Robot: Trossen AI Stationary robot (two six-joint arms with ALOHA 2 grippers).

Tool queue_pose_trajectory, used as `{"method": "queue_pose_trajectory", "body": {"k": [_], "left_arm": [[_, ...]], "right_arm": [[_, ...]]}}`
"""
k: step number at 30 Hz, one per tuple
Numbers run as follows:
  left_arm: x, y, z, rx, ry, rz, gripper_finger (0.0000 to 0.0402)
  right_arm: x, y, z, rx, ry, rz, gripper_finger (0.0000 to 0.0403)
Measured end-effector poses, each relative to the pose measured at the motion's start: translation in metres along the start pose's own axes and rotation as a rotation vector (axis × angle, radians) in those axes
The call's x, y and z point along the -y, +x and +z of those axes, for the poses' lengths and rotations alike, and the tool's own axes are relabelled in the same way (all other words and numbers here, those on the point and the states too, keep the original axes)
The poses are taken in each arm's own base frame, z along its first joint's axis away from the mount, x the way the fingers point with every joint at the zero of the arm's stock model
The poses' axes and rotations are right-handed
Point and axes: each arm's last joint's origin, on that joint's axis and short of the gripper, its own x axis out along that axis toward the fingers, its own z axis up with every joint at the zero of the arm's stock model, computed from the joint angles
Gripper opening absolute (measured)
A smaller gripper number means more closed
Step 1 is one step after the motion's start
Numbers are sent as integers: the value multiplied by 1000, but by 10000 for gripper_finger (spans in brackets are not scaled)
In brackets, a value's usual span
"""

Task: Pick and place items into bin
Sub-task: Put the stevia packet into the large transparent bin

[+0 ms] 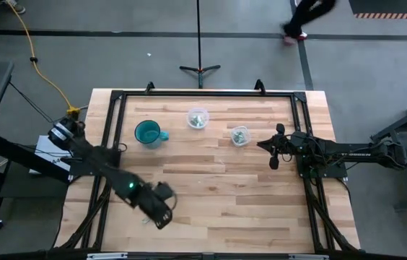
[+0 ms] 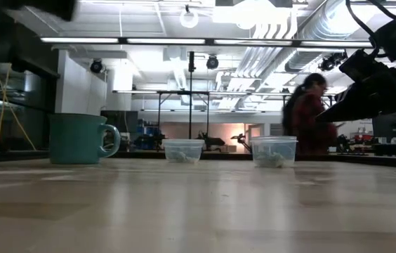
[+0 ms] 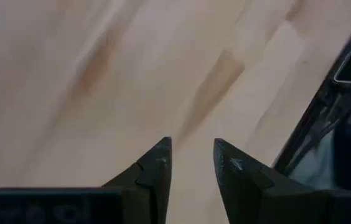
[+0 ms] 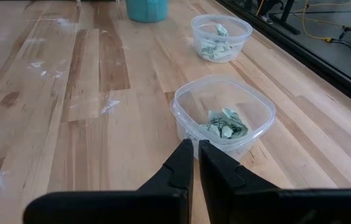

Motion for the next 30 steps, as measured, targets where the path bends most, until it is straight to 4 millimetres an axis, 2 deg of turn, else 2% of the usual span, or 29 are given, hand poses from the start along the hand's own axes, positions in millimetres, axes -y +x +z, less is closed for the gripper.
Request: {"method": "queue_pose_trajectory", "body": {"k": [4, 7, 13, 17, 21, 30], "left_arm": [[4, 3, -27, -88, -199, 40, 131], [5, 9, -41, -155, -259, 68, 114], [6, 19, -45, -186, -261, 100, 88], [3, 28, -48, -206, -256, 153, 85], [3, 35, -50, -233, -256, 163, 113], [1, 41, -50, -206, -249, 194, 216]], "right_arm": [[0, 0, 0, 1, 0, -3, 16], [0, 0, 0, 2, 1, -3, 16], [0, 0, 0, 5, 1, -3, 16], [0, 0, 0, 1, 1, 2, 16], [0, 0, 0, 1, 1, 2, 16], [0, 0, 0, 1, 1, 2, 17]]}}
